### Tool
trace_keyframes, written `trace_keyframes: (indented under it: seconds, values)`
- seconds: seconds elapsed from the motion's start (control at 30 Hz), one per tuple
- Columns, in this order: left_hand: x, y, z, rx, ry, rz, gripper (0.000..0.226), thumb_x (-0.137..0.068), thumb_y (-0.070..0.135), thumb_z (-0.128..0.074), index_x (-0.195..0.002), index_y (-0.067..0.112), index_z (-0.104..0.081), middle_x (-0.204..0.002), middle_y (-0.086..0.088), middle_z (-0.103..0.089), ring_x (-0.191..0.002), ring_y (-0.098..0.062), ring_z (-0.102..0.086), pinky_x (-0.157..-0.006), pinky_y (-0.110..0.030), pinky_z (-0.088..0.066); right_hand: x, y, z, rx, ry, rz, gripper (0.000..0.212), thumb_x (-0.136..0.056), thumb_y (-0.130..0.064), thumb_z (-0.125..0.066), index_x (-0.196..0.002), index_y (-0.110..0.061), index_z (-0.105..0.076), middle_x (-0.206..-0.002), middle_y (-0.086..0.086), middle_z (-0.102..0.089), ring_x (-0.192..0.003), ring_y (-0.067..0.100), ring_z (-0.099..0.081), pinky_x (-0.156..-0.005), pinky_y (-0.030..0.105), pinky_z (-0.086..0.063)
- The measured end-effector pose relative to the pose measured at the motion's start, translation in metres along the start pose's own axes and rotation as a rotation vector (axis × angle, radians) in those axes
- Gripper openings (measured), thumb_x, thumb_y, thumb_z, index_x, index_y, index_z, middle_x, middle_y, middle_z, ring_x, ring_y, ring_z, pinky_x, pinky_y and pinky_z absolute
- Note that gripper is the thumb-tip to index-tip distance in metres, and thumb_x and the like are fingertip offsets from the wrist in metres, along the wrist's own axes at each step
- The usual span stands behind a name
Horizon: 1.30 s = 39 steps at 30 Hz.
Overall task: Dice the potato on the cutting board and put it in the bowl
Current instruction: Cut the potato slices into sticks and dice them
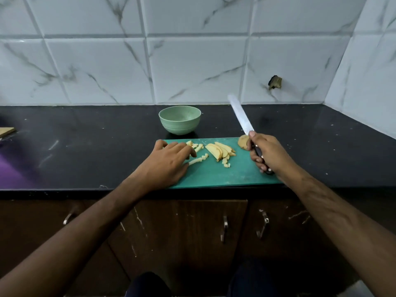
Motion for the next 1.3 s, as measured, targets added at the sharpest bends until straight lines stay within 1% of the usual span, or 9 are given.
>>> trace_keyframes:
  seconds: [0.07,0.13,0.3,0.43,0.53,0.73,0.9,1.07,1.3]
  values:
    - [-0.010,0.005,-0.001,-0.039,0.006,-0.041,0.030,-0.097,0.038,-0.038,-0.118,0.026,-0.056,-0.120,0.006,-0.058,-0.108,-0.018,-0.057,-0.089,-0.042,-0.038,-0.012,0.003,-0.002,-0.104,0.072,0.002,0.043,-0.110,-0.040,-0.039,-0.079,-0.013,-0.052,-0.050,0.000,-0.037,-0.035,0.014,-0.029,-0.037,0.019,-0.027]
    - [-0.022,0.015,-0.002,-0.044,0.035,-0.081,0.032,-0.096,0.041,-0.041,-0.120,0.027,-0.059,-0.124,0.005,-0.055,-0.109,-0.018,-0.054,-0.087,-0.041,-0.038,-0.020,0.005,-0.006,-0.174,0.111,0.023,0.042,-0.110,-0.039,-0.040,-0.079,-0.012,-0.051,-0.050,0.001,-0.037,-0.034,0.012,-0.028,-0.035,0.018,-0.027]
    - [-0.058,0.042,-0.018,-0.049,-0.020,-0.122,0.045,-0.098,0.060,-0.037,-0.124,0.030,-0.058,-0.138,0.006,-0.048,-0.120,-0.017,-0.046,-0.093,-0.043,-0.037,-0.026,0.012,-0.012,-0.246,0.110,0.049,0.043,-0.110,-0.039,-0.040,-0.079,-0.012,-0.052,-0.052,0.004,-0.036,-0.034,0.013,-0.028,-0.035,0.018,-0.027]
    - [-0.070,0.048,-0.033,-0.115,-0.050,-0.148,0.052,-0.096,0.065,-0.033,-0.122,0.027,-0.059,-0.136,0.004,-0.051,-0.120,-0.020,-0.048,-0.096,-0.046,-0.035,-0.027,0.015,-0.012,-0.250,0.087,0.048,0.042,-0.110,-0.040,-0.040,-0.083,-0.009,-0.053,-0.051,0.003,-0.036,-0.035,0.012,-0.028,-0.035,0.018,-0.027]
    - [-0.073,0.044,-0.038,-0.106,-0.078,-0.125,0.058,-0.095,0.069,-0.030,-0.126,0.029,-0.058,-0.136,0.006,-0.051,-0.121,-0.019,-0.047,-0.098,-0.048,-0.035,-0.027,0.016,-0.013,-0.210,0.062,0.056,0.042,-0.110,-0.041,-0.040,-0.086,-0.009,-0.053,-0.051,0.002,-0.036,-0.035,0.012,-0.028,-0.035,0.018,-0.027]
    - [-0.074,0.041,-0.039,-0.014,-0.089,-0.161,0.061,-0.093,0.074,-0.031,-0.121,0.028,-0.058,-0.137,0.009,-0.050,-0.124,-0.014,-0.043,-0.103,-0.046,-0.030,-0.028,0.016,-0.015,-0.189,0.042,0.060,0.042,-0.109,-0.042,-0.041,-0.083,-0.012,-0.053,-0.051,0.000,-0.038,-0.037,0.012,-0.029,-0.036,0.020,-0.028]
    - [-0.072,0.042,-0.039,0.092,-0.072,-0.145,0.056,-0.092,0.075,-0.036,-0.115,0.027,-0.056,-0.126,0.012,-0.052,-0.118,-0.010,-0.043,-0.101,-0.041,-0.028,-0.027,0.017,-0.014,-0.183,0.036,0.060,0.042,-0.109,-0.042,-0.041,-0.083,-0.011,-0.054,-0.052,0.000,-0.038,-0.039,0.012,-0.029,-0.037,0.021,-0.028]
    - [-0.069,0.040,-0.038,-0.035,-0.051,-0.114,0.063,-0.093,0.077,-0.028,-0.123,0.029,-0.056,-0.138,0.010,-0.047,-0.129,-0.014,-0.041,-0.106,-0.048,-0.028,-0.024,0.015,-0.014,-0.175,0.032,0.059,0.042,-0.109,-0.041,-0.040,-0.084,-0.010,-0.053,-0.051,-0.002,-0.039,-0.037,0.010,-0.030,-0.036,0.020,-0.028]
    - [-0.078,0.047,-0.034,-0.291,-0.069,-0.222,0.072,-0.097,0.075,-0.014,-0.124,0.027,-0.061,-0.136,0.000,-0.055,-0.124,-0.025,-0.048,-0.102,-0.051,-0.030,-0.023,0.014,-0.014,-0.157,0.027,0.064,0.043,-0.109,-0.041,-0.040,-0.083,-0.010,-0.053,-0.052,0.001,-0.038,-0.037,0.011,-0.030,-0.036,0.021,-0.029]
Point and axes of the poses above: each hand's wrist, its own x-axis away from the middle knuckle, its own z-axis out of the back of the hand, y = z × x, the point moved 5 cm from there along -x, towards the middle knuckle
